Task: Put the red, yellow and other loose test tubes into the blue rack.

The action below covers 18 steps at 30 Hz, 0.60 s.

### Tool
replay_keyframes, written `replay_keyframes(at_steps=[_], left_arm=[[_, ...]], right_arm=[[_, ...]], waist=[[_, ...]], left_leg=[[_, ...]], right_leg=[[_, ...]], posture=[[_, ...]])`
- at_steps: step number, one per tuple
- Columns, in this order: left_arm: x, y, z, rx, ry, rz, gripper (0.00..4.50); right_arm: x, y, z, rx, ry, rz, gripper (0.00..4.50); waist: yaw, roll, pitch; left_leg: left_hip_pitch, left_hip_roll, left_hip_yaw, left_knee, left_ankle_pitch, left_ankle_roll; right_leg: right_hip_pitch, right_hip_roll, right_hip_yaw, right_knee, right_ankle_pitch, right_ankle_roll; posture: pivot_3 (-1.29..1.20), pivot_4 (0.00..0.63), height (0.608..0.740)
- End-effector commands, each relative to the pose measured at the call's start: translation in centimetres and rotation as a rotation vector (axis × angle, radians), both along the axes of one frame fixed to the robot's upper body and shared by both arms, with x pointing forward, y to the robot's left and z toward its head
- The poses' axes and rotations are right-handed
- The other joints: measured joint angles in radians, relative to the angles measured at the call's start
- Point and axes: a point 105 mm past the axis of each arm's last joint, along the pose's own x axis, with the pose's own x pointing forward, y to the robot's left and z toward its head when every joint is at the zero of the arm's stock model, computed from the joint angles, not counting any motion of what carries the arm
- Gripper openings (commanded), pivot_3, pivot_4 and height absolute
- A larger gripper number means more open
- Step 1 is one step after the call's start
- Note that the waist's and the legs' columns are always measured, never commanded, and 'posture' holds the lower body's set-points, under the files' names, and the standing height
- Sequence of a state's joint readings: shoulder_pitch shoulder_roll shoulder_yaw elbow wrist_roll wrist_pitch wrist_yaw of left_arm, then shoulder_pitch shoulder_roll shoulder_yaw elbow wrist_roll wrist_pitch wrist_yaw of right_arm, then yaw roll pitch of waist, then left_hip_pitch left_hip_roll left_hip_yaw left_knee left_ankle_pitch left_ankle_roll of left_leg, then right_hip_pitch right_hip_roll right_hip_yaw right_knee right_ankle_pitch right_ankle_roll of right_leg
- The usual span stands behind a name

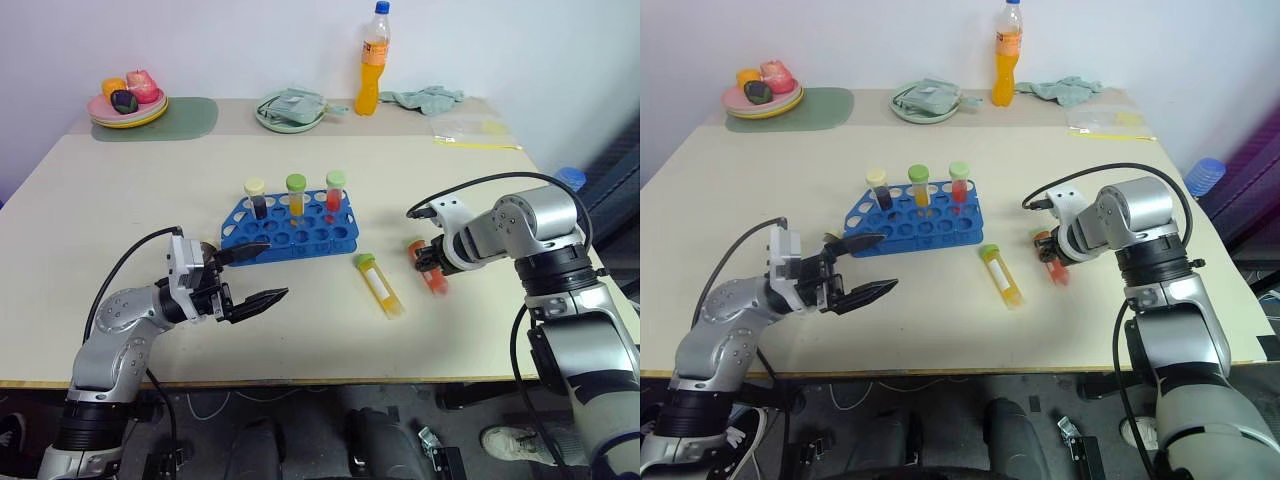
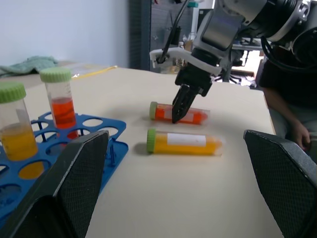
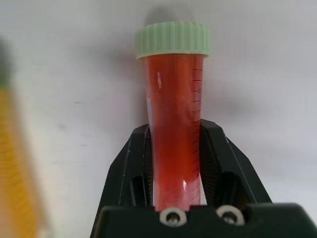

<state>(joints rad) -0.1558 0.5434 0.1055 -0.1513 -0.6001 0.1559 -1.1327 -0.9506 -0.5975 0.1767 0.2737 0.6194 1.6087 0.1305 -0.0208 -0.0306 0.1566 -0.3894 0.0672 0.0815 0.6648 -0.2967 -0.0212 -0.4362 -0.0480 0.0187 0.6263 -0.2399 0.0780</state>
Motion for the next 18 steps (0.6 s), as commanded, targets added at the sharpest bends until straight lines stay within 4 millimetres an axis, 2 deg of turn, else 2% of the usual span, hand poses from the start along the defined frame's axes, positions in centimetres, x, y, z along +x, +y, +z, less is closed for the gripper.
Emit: replay_keyframes(at_steps=[1, 3, 6, 8, 11, 13, 16, 18], left_arm=[[-0.1, 0.4, 0.5, 0.002, -0.039, 0.004, 4.5], [0.0, 0.7, 0.6, 0.0, -0.041, 0.006, 4.5], [0.2, 1.1, 0.6, 0.002, -0.04, 0.008, 4.5], [0.3, 1.3, 0.6, 0.007, -0.038, 0.004, 4.5], [0.7, 1.7, 0.8, 0.005, -0.034, 0.001, 4.5], [1.1, 2.0, 0.9, 0.002, -0.033, 0.003, 4.5], [1.5, 2.3, 1.3, 0.009, -0.039, -0.004, 4.5], [1.5, 2.4, 1.3, 0.021, -0.04, -0.014, 4.5]], right_arm=[[1.0, 1.6, 4.8, 0.116, -0.219, 0.081, 0.79], [1.5, 2.4, 7.5, 0.165, -0.475, 0.168, 0.79], [-0.2, 3.8, 10.4, 0.277, -0.803, 0.27, 0.79], [-1.2, 4.0, 11.4, 0.335, -0.957, 0.246, 0.79], [-2.5, 5.9, 11.8, 0.476, -1.071, 0.258, 0.79], [-3.2, 7.6, 11.7, 0.47, -1.188, 0.305, 0.79], [-3.2, 9.4, 10.2, 0.422, -1.306, 0.31, 0.79], [-2.3, 9.3, 9.4, 0.5, -1.325, 0.159, 0.79]], waist=[[0.002, 0.0, 0.0], [0.003, 0.0, 0.0], [0.011, -0.001, -0.001], [0.008, -0.001, -0.001], [0.0, 0.0, 0.0], [0.001, 0.0, 0.0], [0.001, 0.0, -0.001], [0.0, 0.0, -0.001]], left_leg=[[-0.001, 0.0, 0.0, 0.0, 0.0, 0.0], [-0.002, 0.0, 0.0, 0.0, 0.0, 0.0], [-0.002, 0.0, -0.002, -0.001, 0.0, 0.001], [-0.002, 0.0, -0.003, -0.002, -0.001, 0.001], [-0.002, 0.0, -0.002, -0.001, -0.001, 0.001], [-0.001, 0.0, -0.001, -0.001, -0.001, 0.001], [0.0, 0.0, -0.002, -0.001, -0.001, 0.001], [-0.001, 0.0, -0.002, -0.001, -0.001, 0.001]], right_leg=[[-0.001, 0.0, 0.0, 0.0, 0.0, 0.0], [-0.002, 0.0, 0.0, 0.0, 0.0, 0.001], [0.0, 0.0, -0.003, -0.003, 0.001, 0.003], [0.002, 0.0, -0.004, -0.006, 0.002, 0.003], [0.002, 0.0, -0.003, -0.007, 0.002, 0.004], [0.002, 0.0, -0.002, -0.006, 0.002, 0.004], [0.003, 0.001, -0.003, -0.006, 0.001, 0.001], [0.003, 0.001, -0.003, -0.006, 0.001, 0.001]], posture=[[0.0, 0.15, 0.74], [0.0, 0.15, 0.74], [0.0, 0.15, 0.74], [0.0, 0.15, 0.74], [0.0, 0.15, 0.74], [0.0, 0.15, 0.74], [0.0, 0.15, 0.74], [0.0, 0.15, 0.74]])
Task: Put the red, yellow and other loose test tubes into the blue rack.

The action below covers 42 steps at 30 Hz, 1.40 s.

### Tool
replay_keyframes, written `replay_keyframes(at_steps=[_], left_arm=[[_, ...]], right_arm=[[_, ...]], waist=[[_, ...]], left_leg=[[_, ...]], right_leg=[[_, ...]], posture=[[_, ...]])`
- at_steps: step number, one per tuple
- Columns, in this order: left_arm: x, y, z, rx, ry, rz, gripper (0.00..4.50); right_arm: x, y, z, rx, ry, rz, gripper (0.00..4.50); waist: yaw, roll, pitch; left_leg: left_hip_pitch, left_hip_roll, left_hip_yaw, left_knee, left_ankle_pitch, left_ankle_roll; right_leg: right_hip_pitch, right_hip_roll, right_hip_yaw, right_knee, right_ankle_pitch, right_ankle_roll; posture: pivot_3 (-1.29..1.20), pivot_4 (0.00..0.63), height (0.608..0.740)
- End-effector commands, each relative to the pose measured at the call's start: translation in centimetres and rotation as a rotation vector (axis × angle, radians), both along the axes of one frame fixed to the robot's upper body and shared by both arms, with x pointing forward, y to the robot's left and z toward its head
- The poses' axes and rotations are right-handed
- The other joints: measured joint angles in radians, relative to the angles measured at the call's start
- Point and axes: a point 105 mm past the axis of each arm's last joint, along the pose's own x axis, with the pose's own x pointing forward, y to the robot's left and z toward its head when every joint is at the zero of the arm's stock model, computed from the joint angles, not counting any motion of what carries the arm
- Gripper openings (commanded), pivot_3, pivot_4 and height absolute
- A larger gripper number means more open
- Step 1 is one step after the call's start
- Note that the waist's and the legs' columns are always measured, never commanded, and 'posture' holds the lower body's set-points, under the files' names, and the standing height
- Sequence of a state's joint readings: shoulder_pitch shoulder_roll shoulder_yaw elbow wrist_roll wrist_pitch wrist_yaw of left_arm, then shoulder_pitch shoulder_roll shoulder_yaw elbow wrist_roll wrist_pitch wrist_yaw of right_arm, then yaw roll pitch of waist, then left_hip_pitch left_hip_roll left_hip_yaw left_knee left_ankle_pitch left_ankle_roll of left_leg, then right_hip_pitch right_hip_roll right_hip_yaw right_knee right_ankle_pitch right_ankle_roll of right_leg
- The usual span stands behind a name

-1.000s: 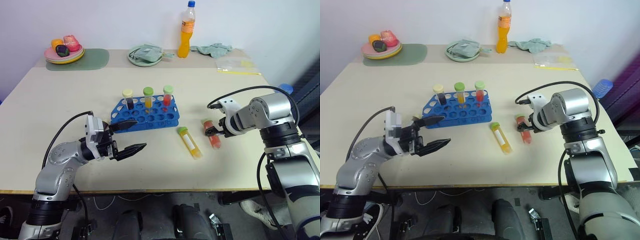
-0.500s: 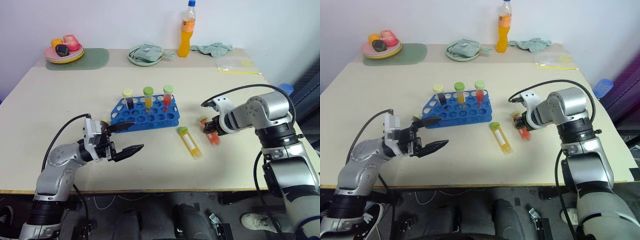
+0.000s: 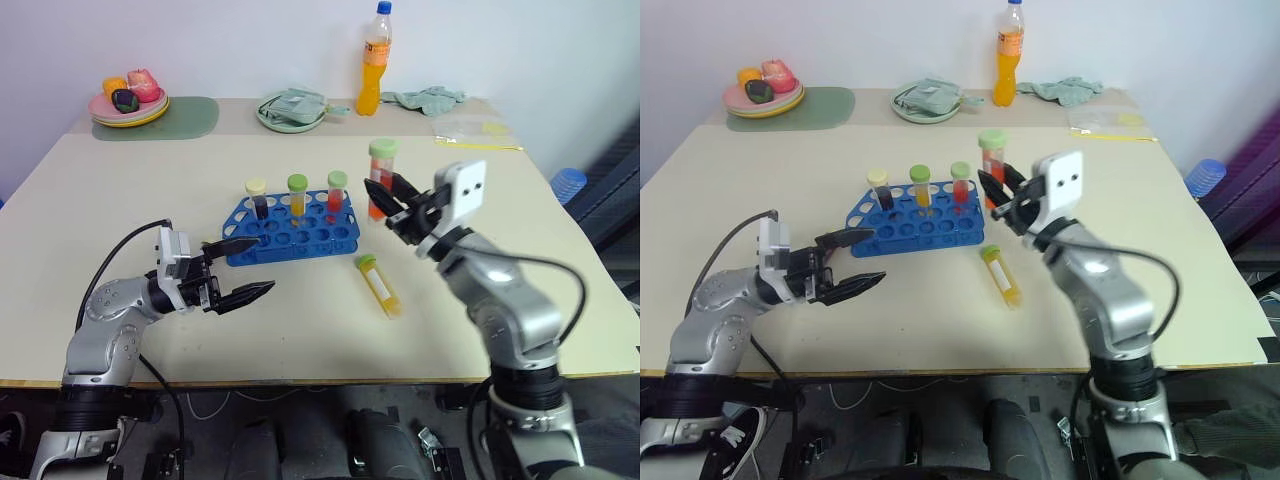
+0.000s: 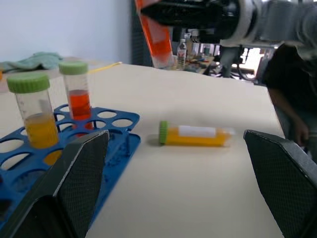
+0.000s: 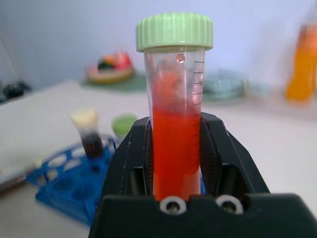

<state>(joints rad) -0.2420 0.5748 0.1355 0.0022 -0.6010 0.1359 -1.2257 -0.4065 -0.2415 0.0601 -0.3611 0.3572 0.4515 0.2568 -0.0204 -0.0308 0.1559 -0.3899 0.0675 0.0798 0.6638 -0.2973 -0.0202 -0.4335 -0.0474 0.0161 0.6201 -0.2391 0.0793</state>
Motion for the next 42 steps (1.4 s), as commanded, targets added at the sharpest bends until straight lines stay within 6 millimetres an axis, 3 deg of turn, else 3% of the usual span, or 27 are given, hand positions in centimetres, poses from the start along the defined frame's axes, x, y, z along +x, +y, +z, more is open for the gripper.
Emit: replay_keyframes(at_steps=[1, 3, 11, 20, 37, 42], left_arm=[[0.0, 0.7, 1.1, 0.008, -0.04, -0.008, 4.5], [0.1, 0.6, 1.3, 0.014, -0.039, -0.016, 4.5], [0.0, 0.4, 2.3, 0.016, -0.043, -0.024, 4.5], [-0.6, 0.2, 2.5, 0.028, -0.035, -0.01, 4.5], [-0.3, 0.6, 2.6, 0.04, -0.043, 0.005, 4.5], [-0.2, 0.9, 2.5, 0.041, -0.046, 0.01, 4.5]], right_arm=[[0.9, 0.0, 0.3, 0.151, -0.086, -0.116, 0.79], [1.3, 0.4, -1.0, 0.239, -0.052, -0.122, 0.79], [2.1, 4.0, -3.6, 0.082, -0.157, -0.031, 0.79], [3.9, 3.5, -5.3, -0.005, -0.131, -0.106, 0.79], [4.1, 4.2, -6.6, 0.007, -0.083, -0.085, 0.79], [3.8, 4.7, -6.6, 0.067, -0.059, -0.049, 3.28]], waist=[[0.0, 0.0, 0.0], [0.001, 0.0, 0.0], [-0.001, 0.001, 0.0], [0.0, 0.001, 0.001], [-0.001, 0.001, 0.0], [-0.002, 0.001, 0.001]], left_leg=[[0.0, 0.0, 0.0, 0.0, 0.0, 0.0], [0.0, 0.0, 0.0, 0.0, 0.0, 0.0], [0.0, 0.0, 0.001, 0.0, 0.0, -0.001], [0.001, 0.0, 0.001, 0.0, 0.001, -0.002], [0.003, 0.0, 0.001, 0.001, 0.001, -0.002], [0.003, 0.0, 0.001, 0.001, 0.001, -0.002]], right_leg=[[0.0, 0.0, 0.0, 0.0, 0.0, 0.0], [0.0, 0.0, 0.0, 0.0, 0.0, 0.0], [0.001, -0.001, 0.0, 0.0, 0.0, 0.0], [0.0, -0.001, 0.0, 0.002, 0.0, 0.0], [0.0, -0.001, 0.001, 0.007, 0.0, 0.0], [0.0, -0.001, 0.001, 0.008, 0.0, 0.0]], posture=[[0.0, 0.15, 0.74], [0.0, 0.15, 0.74], [0.0, 0.15, 0.74], [0.0, 0.15, 0.74], [0.0, 0.15, 0.74], [0.0, 0.15, 0.74]])
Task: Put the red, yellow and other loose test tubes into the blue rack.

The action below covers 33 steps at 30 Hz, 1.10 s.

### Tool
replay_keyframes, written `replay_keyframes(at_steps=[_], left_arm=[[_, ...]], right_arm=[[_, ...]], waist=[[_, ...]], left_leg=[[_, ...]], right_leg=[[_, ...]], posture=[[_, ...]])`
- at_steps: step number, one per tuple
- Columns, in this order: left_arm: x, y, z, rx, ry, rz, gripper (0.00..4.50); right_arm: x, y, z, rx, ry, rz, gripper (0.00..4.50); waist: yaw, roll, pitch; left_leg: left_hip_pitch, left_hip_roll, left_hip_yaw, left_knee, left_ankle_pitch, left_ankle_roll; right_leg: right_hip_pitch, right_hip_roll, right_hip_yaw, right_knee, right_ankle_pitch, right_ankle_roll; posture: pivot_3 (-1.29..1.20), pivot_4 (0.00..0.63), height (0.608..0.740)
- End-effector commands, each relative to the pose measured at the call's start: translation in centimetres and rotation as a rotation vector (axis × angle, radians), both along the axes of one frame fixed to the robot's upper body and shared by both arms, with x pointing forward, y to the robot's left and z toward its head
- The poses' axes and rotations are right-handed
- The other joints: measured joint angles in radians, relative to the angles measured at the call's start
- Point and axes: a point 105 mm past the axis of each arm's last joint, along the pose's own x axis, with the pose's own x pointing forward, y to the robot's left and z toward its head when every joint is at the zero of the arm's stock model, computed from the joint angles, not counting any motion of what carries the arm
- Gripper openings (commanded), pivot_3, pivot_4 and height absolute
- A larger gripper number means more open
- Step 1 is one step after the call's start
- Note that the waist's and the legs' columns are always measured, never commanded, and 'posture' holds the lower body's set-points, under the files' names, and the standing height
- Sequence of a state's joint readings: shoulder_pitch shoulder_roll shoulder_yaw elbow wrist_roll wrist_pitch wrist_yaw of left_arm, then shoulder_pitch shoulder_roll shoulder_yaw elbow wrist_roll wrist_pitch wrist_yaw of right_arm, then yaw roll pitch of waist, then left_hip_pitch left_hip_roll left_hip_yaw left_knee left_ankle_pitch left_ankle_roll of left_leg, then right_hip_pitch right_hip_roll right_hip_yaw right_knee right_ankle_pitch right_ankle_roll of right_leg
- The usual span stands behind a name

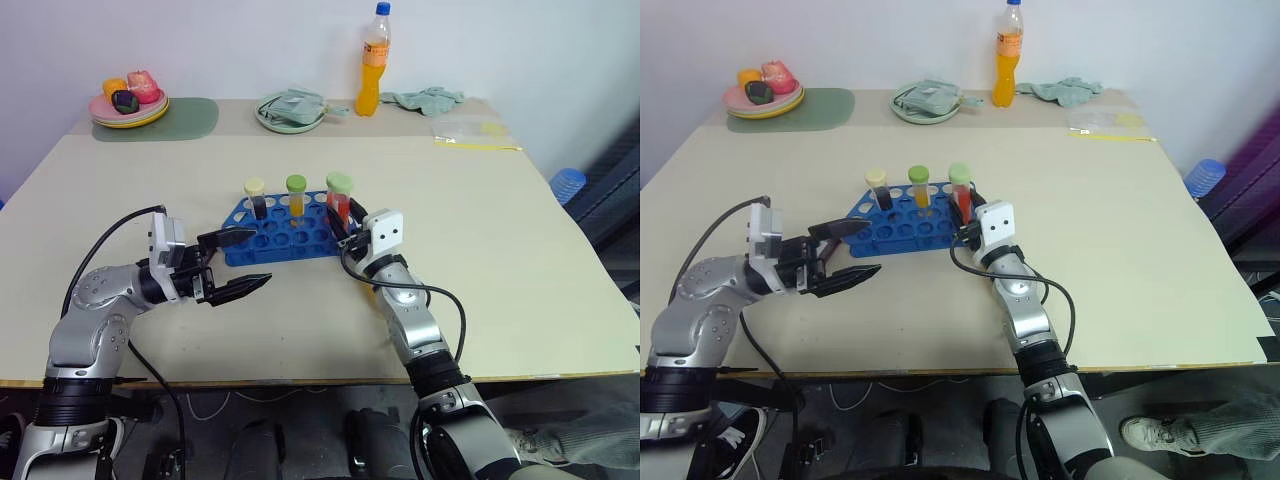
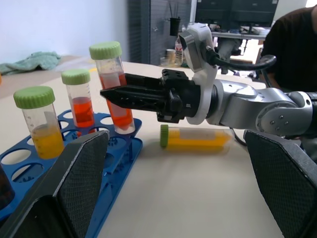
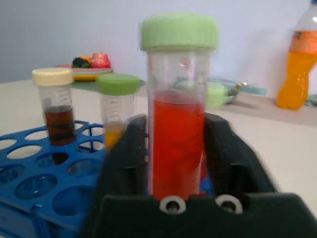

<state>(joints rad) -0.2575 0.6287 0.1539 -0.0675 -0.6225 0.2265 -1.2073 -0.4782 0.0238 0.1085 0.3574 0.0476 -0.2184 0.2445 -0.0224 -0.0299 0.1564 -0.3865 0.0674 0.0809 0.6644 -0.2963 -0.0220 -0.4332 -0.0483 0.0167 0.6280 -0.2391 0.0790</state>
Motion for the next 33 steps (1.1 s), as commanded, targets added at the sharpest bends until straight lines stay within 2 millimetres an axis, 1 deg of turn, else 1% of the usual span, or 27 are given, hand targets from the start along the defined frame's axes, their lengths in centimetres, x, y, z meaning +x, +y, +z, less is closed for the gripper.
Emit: replay_keyframes(at_steps=[1, 2, 3, 6, 8, 9, 10, 13, 16, 21, 22, 23, 25, 27, 28, 30, 31, 33], left_arm=[[0.0, 0.7, 1.0, 0.005, -0.052, 0.013, 4.5], [0.0, 0.7, 1.0, 0.005, -0.054, 0.013, 4.5], [0.0, 0.7, 1.0, 0.0, -0.053, 0.014, 4.5], [-0.1, 0.6, 0.9, -0.001, -0.054, 0.013, 4.5], [-0.2, 0.4, 0.8, 0.003, -0.057, 0.011, 4.5], [-0.2, 0.4, 0.8, 0.003, -0.058, 0.011, 4.5], [-0.3, 0.4, 0.9, -0.001, -0.057, 0.012, 4.5], [-0.5, 0.1, 0.9, -0.004, -0.055, 0.007, 4.5], [-0.6, 0.0, 0.4, -0.004, -0.048, 0.003, 4.5], [-0.4, -0.7, 0.2, -0.01, -0.058, -0.011, 4.5], [-0.4, -1.0, 0.2, -0.015, -0.058, -0.017, 4.5], [-0.3, -1.1, 0.0, -0.019, -0.057, -0.024, 4.5], [-0.1, -1.3, -0.3, -0.027, -0.052, -0.03, 4.5], [0.0, -1.4, -0.7, -0.023, -0.052, -0.034, 4.5], [0.0, -1.5, -0.9, -0.023, -0.052, -0.033, 4.5], [-0.2, -1.6, -1.2, -0.027, -0.052, -0.032, 4.5], [-0.3, -1.7, -1.3, -0.029, -0.052, -0.031, 4.5], [-0.4, -1.8, -1.6, -0.028, -0.054, -0.027, 4.5]], right_arm=[[-0.3, 0.5, 0.9, 0.055, -0.021, 0.034, 3.82], [-0.3, 0.5, 1.1, 0.054, -0.03, 0.028, 4.36], [-0.2, 0.4, 1.3, 0.058, -0.037, 0.023, 4.46], [-0.5, -0.4, 2.1, 0.068, -0.066, 0.016, 4.46], [-0.9, -0.8, 2.4, -0.007, -0.086, 0.024, 4.46], [-1.2, -1.2, 2.7, -0.01, -0.079, 0.044, 4.46], [-1.6, -1.9, 3.2, -0.008, -0.07, 0.053, 4.46], [-3.3, -4.3, 4.4, -0.094, -0.06, 0.05, 4.46], [-5.1, -6.5, 4.1, -0.169, 0.042, 0.025, 4.46], [-7.1, -9.5, 0.7, -0.406, 0.411, -0.017, 4.46], [-7.1, -10.0, 0.7, -0.44, 0.475, -0.033, 4.46], [-7.0, -10.5, 1.0, -0.427, 0.548, -0.051, 4.46], [-6.9, -10.7, 1.9, -0.426, 0.647, -0.055, 4.46], [-7.1, -10.3, 3.0, -0.446, 0.704, -0.015, 4.46], [-6.9, -10.3, 3.3, -0.441, 0.735, 0.002, 4.46], [-6.1, -9.6, 4.5, -0.422, 0.757, 0.054, 4.46], [-6.0, -9.4, 4.7, -0.411, 0.775, 0.082, 4.46], [-5.8, -8.8, 4.4, -0.431, 0.838, 0.143, 4.46]], waist=[[0.0, 0.0, 0.0], [0.0, 0.0, 0.0], [0.001, 0.0, 0.0], [0.002, 0.0, 0.0], [0.004, 0.0, 0.0], [0.004, 0.0, 0.0], [0.006, 0.0, 0.0], [0.009, 0.0, 0.0], [0.008, 0.0, 0.0], [0.006, 0.0, 0.0], [0.005, 0.0, 0.0], [0.004, 0.0, 0.0], [0.002, 0.0, 0.0], [0.003, 0.001, 0.0], [0.005, 0.0, 0.0], [0.006, 0.0, 0.0], [0.006, 0.0, 0.0], [0.008, 0.0, 0.0]], left_leg=[[0.0, 0.0, 0.0, 0.0, 0.0, 0.0], [0.0, 0.0, 0.0, 0.0, 0.0, 0.0], [0.0, 0.0, 0.0, 0.0, 0.0, 0.0], [0.0, 0.0, 0.0, 0.0, 0.0, 0.0], [0.0, 0.0, 0.0, 0.0, 0.0, 0.0], [0.0, 0.0, 0.0, 0.0, 0.0, 0.0], [0.0, 0.0, 0.0, 0.0, 0.0, 0.0], [-0.001, 0.0, 0.0, 0.0, 0.0, 0.0], [-0.001, 0.0, 0.0, 0.0, 0.0, 0.0], [0.0, 0.0, 0.0, 0.001, 0.0, 0.0], [0.0, 0.0, 0.0, 0.001, 0.0, 0.0], [0.0, 0.0, 0.0, 0.001, 0.0, 0.0], [0.001, 0.0, -0.001, 0.001, 0.0, 0.0], [0.0, -0.001, -0.002, 0.002, 0.0, 0.0], [0.0, -0.001, -0.003, 0.001, 0.0, 0.0], [0.0, -0.001, -0.003, 0.0, 0.0, 0.001], [-0.001, -0.001, -0.003, 0.0, 0.0, 0.001], [-0.002, -0.001, -0.003, 0.001, 0.0, 0.001]], right_leg=[[0.0, 0.0, 0.0, 0.0, 0.0, 0.0], [0.0, 0.0, 0.0, 0.0, 0.0, 0.0], [0.0, 0.0, 0.0, 0.0, 0.0, 0.0], [0.0, 0.0, 0.0, 0.0, 0.0, 0.0], [0.0, 0.0, 0.0, 0.0, 0.0, 0.0], [0.0, -0.001, 0.0, 0.0, 0.0, 0.0], [0.0, -0.001, 0.0, 0.0, 0.0, 0.0], [0.0, -0.001, 0.0, 0.0, 0.0, 0.0], [0.0, -0.001, 0.0, 0.0, 0.0, 0.0], [0.0, -0.001, 0.0, 0.0, -0.001, -0.001], [0.0, -0.001, 0.0, 0.0, -0.001, -0.001], [0.0, -0.001, 0.001, 0.0, -0.001, -0.001], [0.0, 0.0, 0.001, 0.0, -0.001, -0.001], [-0.001, 0.002, 0.002, 0.0, 0.0, -0.002], [-0.001, 0.002, 0.002, 0.0, 0.0, -0.002], [-0.001, 0.002, 0.001, -0.001, 0.0, -0.003], [-0.001, 0.002, 0.001, -0.001, 0.0, -0.003], [-0.001, 0.001, 0.001, -0.003, 0.0, -0.003]], posture=[[0.0, 0.15, 0.74], [0.0, 0.15, 0.74], [0.0, 0.15, 0.74], [0.0, 0.15, 0.74], [0.0, 0.15, 0.74], [0.0, 0.15, 0.74], [0.0, 0.15, 0.74], [0.0, 0.15, 0.74], [0.0, 0.15, 0.74], [0.0, 0.15, 0.74], [0.0, 0.15, 0.74], [0.0, 0.15, 0.74], [0.0, 0.15, 0.74], [0.0, 0.15, 0.74], [0.0, 0.15, 0.74], [0.0, 0.15, 0.74], [0.0, 0.15, 0.74], [0.0, 0.15, 0.74]])
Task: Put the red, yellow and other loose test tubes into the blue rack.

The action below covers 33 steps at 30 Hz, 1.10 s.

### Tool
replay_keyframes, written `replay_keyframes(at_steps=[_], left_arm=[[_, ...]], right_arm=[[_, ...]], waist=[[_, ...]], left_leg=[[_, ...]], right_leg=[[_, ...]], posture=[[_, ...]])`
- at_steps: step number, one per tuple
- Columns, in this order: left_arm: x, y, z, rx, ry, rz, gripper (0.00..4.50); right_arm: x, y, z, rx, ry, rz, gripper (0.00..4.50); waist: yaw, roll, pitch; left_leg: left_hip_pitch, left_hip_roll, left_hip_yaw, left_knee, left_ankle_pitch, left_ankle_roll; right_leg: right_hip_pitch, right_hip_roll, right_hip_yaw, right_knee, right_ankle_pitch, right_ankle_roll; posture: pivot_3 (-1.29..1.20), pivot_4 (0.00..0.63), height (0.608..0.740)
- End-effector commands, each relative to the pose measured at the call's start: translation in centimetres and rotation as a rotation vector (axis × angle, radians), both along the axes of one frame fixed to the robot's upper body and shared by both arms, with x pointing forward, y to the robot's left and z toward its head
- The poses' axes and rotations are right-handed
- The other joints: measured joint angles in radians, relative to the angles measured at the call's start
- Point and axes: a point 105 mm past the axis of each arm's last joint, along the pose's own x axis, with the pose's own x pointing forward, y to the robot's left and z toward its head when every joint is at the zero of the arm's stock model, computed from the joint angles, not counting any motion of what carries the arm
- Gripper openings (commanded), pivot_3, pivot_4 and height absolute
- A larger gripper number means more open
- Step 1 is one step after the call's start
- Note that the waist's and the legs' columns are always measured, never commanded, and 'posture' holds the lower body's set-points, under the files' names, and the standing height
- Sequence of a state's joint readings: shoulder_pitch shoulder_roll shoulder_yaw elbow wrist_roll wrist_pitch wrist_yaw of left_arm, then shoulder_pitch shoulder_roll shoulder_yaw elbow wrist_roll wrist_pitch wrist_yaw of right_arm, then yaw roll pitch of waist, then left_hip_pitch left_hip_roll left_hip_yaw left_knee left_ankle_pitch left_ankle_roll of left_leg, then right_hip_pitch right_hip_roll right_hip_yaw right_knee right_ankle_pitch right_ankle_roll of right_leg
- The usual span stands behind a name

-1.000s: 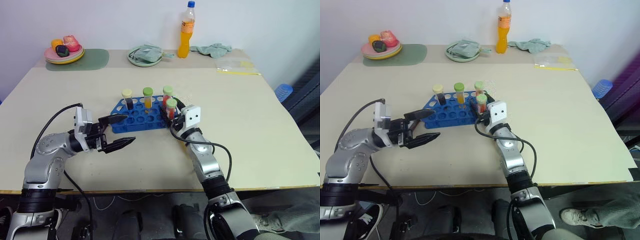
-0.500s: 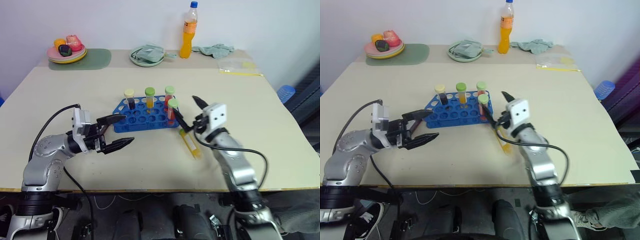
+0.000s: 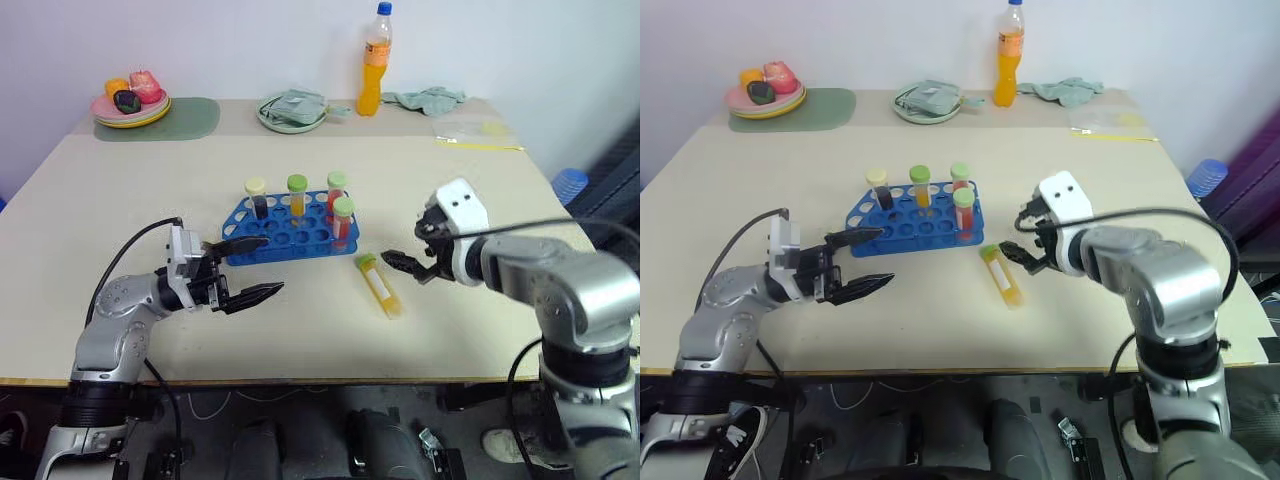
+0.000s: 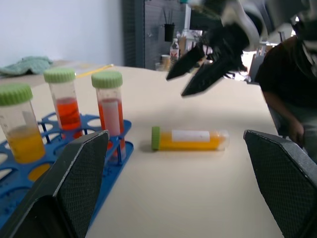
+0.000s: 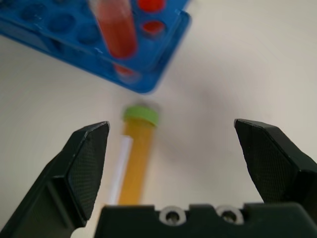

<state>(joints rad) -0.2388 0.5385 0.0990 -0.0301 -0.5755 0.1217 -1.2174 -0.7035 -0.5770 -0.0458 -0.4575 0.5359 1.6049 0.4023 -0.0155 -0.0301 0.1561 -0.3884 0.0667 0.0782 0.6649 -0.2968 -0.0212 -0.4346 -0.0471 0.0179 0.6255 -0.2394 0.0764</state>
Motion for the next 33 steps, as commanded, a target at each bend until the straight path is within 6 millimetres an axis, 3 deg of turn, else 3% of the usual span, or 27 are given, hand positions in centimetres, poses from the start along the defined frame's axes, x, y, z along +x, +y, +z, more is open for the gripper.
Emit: replay_keyframes(at_steps=[1, 8, 13, 20, 26, 33], left_arm=[[-0.3, 0.0, 0.1, 0.005, -0.033, 0.012, 4.5], [-1.1, 0.2, -0.6, 0.012, -0.035, 0.034, 4.5], [-1.4, -0.1, -0.9, 0.009, -0.032, 0.044, 4.5], [-1.4, -0.5, -0.9, 0.002, -0.032, 0.048, 4.5], [-1.4, -0.5, -1.0, 0.008, -0.034, 0.042, 4.5], [-1.2, -0.3, -1.3, 0.033, -0.042, 0.038, 4.5]], right_arm=[[-0.1, 0.9, -0.2, 0.001, 0.095, 0.072, 4.46], [0.3, 1.8, -1.3, -0.092, 0.144, 0.028, 4.46], [1.0, 2.5, -2.3, -0.065, 0.222, -0.046, 4.46], [1.1, 3.9, -2.1, -0.028, 0.319, -0.057, 4.46], [-0.2, 3.0, -3.3, -0.065, 0.389, -0.121, 4.46], [0.1, 2.4, -4.0, -0.094, 0.398, -0.185, 4.46]], waist=[[0.001, 0.0, 0.0], [-0.003, 0.0, 0.0], [-0.004, 0.0, 0.0], [-0.005, 0.0, 0.0], [-0.003, 0.0, 0.0], [-0.007, 0.0, 0.0]], left_leg=[[-0.001, 0.0, 0.0, 0.0, 0.0, 0.0], [-0.002, 0.0, 0.001, 0.0, 0.0, 0.001], [-0.002, 0.0, 0.001, 0.0, 0.0, 0.001], [-0.003, 0.0, 0.001, 0.0, 0.0, 0.001], [-0.004, 0.0, 0.001, 0.0, -0.001, 0.001], [-0.004, 0.001, 0.001, 0.0, -0.001, 0.002]], right_leg=[[0.0, 0.0, 0.0, -0.001, 0.0, 0.0], [0.0, -0.001, 0.0, -0.004, 0.0, 0.0], [0.0, -0.001, 0.0, -0.004, 0.0, 0.0], [0.0, -0.001, 0.0, -0.005, 0.0, 0.001], [0.0, -0.002, 0.0, -0.007, 0.0, 0.001], [0.0, -0.001, 0.0, -0.008, 0.001, 0.001]], posture=[[0.0, 0.15, 0.74], [0.0, 0.15, 0.74], [0.0, 0.15, 0.74], [0.0, 0.15, 0.74], [0.0, 0.15, 0.74], [0.0, 0.15, 0.74]])
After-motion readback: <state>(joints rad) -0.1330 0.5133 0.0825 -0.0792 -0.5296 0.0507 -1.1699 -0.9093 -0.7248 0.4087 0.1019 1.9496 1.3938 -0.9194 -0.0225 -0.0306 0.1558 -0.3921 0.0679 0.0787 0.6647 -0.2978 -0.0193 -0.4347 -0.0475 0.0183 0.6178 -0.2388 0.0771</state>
